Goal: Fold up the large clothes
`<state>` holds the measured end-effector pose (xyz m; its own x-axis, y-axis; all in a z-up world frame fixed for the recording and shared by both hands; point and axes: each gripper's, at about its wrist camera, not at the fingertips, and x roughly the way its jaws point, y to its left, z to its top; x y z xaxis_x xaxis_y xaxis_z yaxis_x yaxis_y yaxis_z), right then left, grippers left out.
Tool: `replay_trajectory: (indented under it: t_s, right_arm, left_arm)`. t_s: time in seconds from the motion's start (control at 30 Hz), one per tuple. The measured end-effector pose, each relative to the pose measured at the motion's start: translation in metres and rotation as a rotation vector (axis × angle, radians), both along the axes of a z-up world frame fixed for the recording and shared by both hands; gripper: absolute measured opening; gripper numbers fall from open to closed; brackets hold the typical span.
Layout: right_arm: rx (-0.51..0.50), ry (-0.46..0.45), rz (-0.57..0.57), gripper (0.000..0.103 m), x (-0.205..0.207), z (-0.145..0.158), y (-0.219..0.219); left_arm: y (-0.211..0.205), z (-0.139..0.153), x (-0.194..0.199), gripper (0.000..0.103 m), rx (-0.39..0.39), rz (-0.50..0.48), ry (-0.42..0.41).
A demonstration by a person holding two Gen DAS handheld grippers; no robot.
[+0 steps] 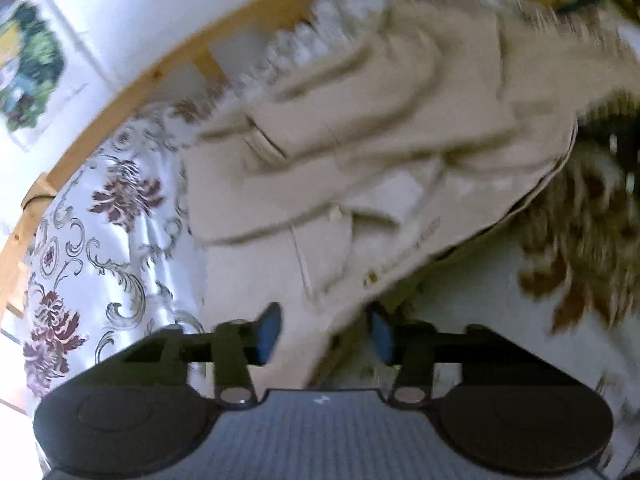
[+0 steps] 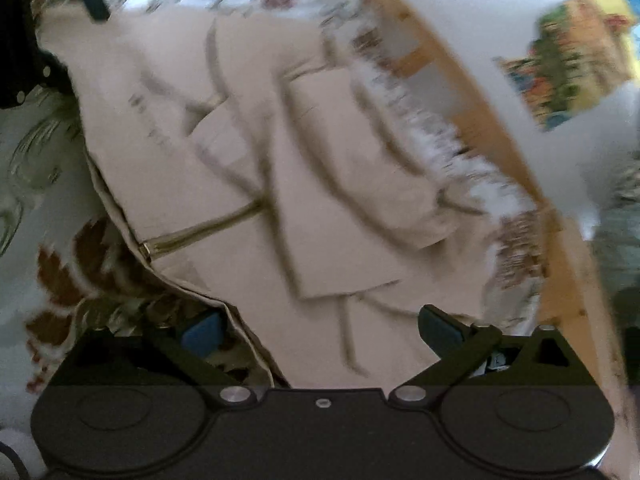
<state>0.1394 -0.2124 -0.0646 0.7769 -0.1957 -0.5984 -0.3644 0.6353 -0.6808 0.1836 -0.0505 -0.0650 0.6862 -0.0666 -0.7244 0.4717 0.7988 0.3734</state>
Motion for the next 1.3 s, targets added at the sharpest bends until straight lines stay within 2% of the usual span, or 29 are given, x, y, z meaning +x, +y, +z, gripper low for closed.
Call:
replay_trajectory:
  t_s: [0.03,0.13,0.2,0.27,0.33,0.4,0.53,0.6,0.67,0.77,0.8,0.87,0.9,0.93,0.97,1.0,1.03,1.1,1.17,1.23,1.3]
  right_arm:
    - [0.004,-0.039,-0.006,0.102,-0.003,0.005,-0.001]
    - [0.001,-0.106,-0.008,0.102,-0.003,0.011,-0.004]
    - [0.000,-0.138,0.019,0.102,-0.008,0.014,-0.003]
    - [0.033,-0.192,0.103,0.102,-0.020,0.020,0.000]
    - [0.068,-0.238,0.202,0.102,-0.035,0.026,0.004]
    - [0.039,-0.251,0.237,0.102,-0.040,0.023,0.009]
    - [0.044,-0.119,0.263,0.102,-0.033,0.016,0.010]
    - [0.070,-0.001,0.334,0.102,-0.033,0.013,0.013]
    - [0.054,0.145,0.360,0.102,-0.026,0.003,0.019]
    - [0.014,0.343,0.307,0.102,-0.006,-0.020,0.023]
    - [-0.007,0.379,0.275,0.102,0.001,-0.028,0.023]
    - [-0.078,0.385,0.226,0.100,0.010,-0.042,0.026]
    - [-0.110,0.367,0.222,0.101,0.012,-0.047,0.026]
    - [-0.123,0.334,0.231,0.101,0.010,-0.047,0.027]
    - [-0.129,0.287,0.238,0.101,0.008,-0.045,0.028]
    - [-0.128,0.222,0.237,0.101,0.006,-0.040,0.027]
    - [-0.113,0.181,0.230,0.102,0.004,-0.035,0.025]
    - [-0.065,0.077,0.201,0.102,0.002,-0.021,0.020]
    - [-0.013,-0.012,0.161,0.102,0.004,-0.007,0.013]
    - [0.040,-0.078,0.122,0.102,0.009,0.006,0.009]
    - [0.072,-0.118,0.094,0.102,0.012,0.013,0.005]
  left_arm:
    - [0.005,0.006,0.001,0.024,-0.051,0.010,-0.015]
    - [0.021,0.021,0.010,0.010,-0.174,0.071,-0.056]
    - [0.030,0.025,0.016,0.007,-0.234,0.097,-0.053]
    - [0.033,0.027,0.017,0.007,-0.275,0.106,-0.046]
    - [0.030,0.026,0.017,0.006,-0.269,0.099,-0.036]
    - [0.025,0.023,0.014,0.006,-0.229,0.085,-0.049]
    - [0.021,0.019,0.013,0.006,-0.212,0.077,-0.039]
    - [0.020,0.016,0.014,0.007,-0.200,0.073,-0.009]
    - [0.018,0.011,0.014,0.007,-0.170,0.062,0.021]
    - [0.013,0.003,0.013,0.013,-0.129,0.044,0.050]
    - [0.012,0.001,0.012,0.013,-0.121,0.038,0.058]
    - [0.008,-0.002,0.011,0.016,-0.111,0.027,0.073]
    - [0.007,-0.003,0.010,0.024,-0.107,0.020,0.075]
    - [0.006,-0.003,0.009,0.038,-0.106,0.013,0.076]
    - [0.005,-0.004,0.008,0.047,-0.110,-0.001,0.075]
    - [0.004,-0.003,0.005,0.063,-0.121,-0.022,0.070]
    - [0.002,-0.001,0.001,0.074,-0.132,-0.044,0.062]
    - [-0.004,0.001,-0.010,0.082,-0.149,-0.131,0.038]
    - [-0.013,-0.002,-0.025,0.089,-0.114,-0.214,-0.012]
    - [-0.027,-0.011,-0.040,0.089,-0.033,-0.282,-0.074]
    - [-0.039,-0.027,-0.050,0.087,0.090,-0.298,-0.137]
